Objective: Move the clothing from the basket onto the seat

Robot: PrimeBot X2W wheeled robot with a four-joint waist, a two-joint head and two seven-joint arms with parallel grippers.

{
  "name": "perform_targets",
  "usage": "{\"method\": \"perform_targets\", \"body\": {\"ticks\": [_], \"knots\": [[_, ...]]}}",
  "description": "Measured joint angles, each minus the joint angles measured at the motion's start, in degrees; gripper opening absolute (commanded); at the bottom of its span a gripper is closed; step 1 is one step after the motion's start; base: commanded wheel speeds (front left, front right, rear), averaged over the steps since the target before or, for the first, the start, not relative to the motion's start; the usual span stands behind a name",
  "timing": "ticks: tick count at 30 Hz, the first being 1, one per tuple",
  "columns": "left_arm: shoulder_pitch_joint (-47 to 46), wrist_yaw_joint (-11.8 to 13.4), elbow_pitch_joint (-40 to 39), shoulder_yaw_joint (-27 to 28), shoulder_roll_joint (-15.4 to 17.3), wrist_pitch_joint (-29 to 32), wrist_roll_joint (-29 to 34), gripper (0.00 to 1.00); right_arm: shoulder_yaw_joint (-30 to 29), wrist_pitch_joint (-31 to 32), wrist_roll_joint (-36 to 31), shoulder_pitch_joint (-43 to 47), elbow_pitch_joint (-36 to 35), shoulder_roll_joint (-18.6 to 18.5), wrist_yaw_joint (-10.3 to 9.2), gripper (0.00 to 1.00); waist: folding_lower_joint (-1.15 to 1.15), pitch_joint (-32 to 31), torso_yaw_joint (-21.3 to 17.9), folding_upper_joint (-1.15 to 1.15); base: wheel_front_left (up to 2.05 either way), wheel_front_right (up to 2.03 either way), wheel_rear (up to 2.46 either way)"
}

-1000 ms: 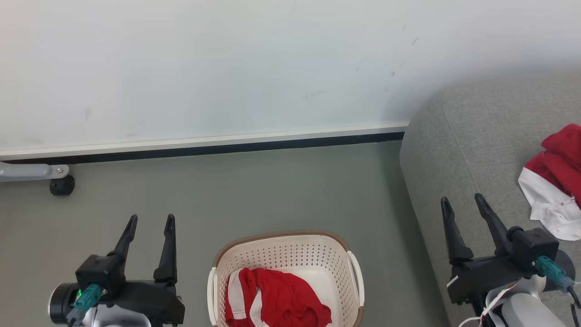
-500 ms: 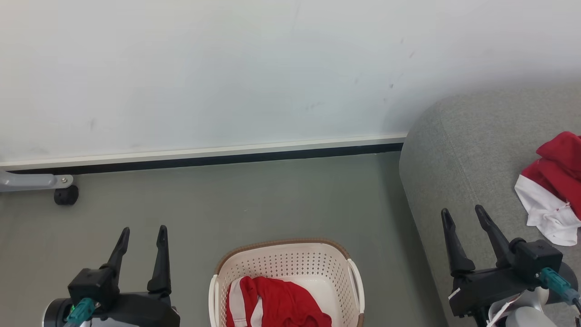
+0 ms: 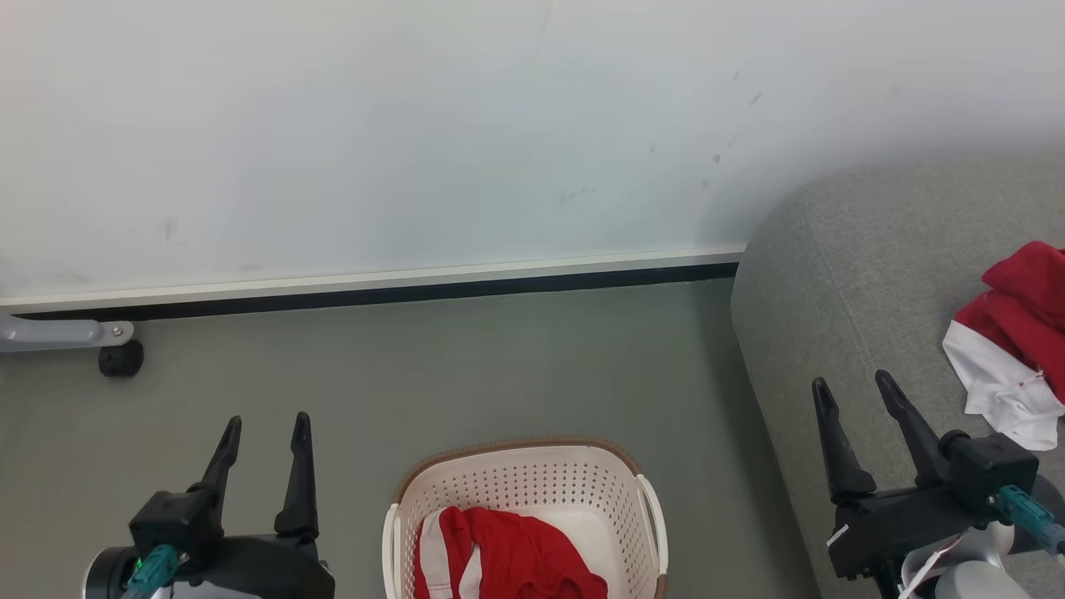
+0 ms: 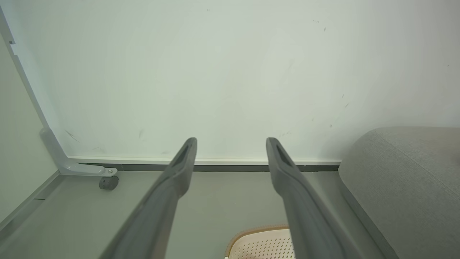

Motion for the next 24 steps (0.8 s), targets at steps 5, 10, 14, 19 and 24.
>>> {"method": "perform_targets", "body": {"ticks": [5, 10, 14, 19, 24], "knots": [[0.0, 0.01, -0.24, -0.33, -0.14, 0.46, 0.75, 1.0, -0.33, 0.85, -0.11, 0.19, -1.58, -0.01, -0.01, 1.0, 0.0, 0.29, 0.08, 0.0, 0.0, 0.0, 0.0], [-0.43, 0.01, -0.73, -2.09, -0.75, 1.18, 1.93, 1.0, -0.77, 1.8, -0.65, 0.23, -3.54, -0.04, -0.01, 1.0, 0.0, 1.73, 0.26, 0.0, 0.0, 0.0, 0.0], [-1.57, 0.04, -0.68, -3.5, -1.56, 1.68, 2.8, 1.0, -0.97, 2.79, -1.13, -0.24, -5.43, -0.03, -0.01, 1.0, 0.0, 3.43, 0.35, 0.0, 0.0, 0.0, 0.0], [-3.08, -0.02, -0.21, -4.98, -2.08, 2.4, 3.8, 1.0, -1.03, 3.61, -1.7, -0.95, -7.57, 0.34, -0.02, 1.0, 0.0, 5.67, 0.27, 0.0, 0.0, 0.0, 0.0], [-4.38, -0.29, 0.43, -5.95, -2.82, 2.92, 3.8, 1.0, -1.51, 4.47, -2.21, -3.53, -9.5, 1.25, -0.02, 1.0, 0.01, 9.08, -0.2, 0.0, 0.0, 0.0, 0.0]]}}
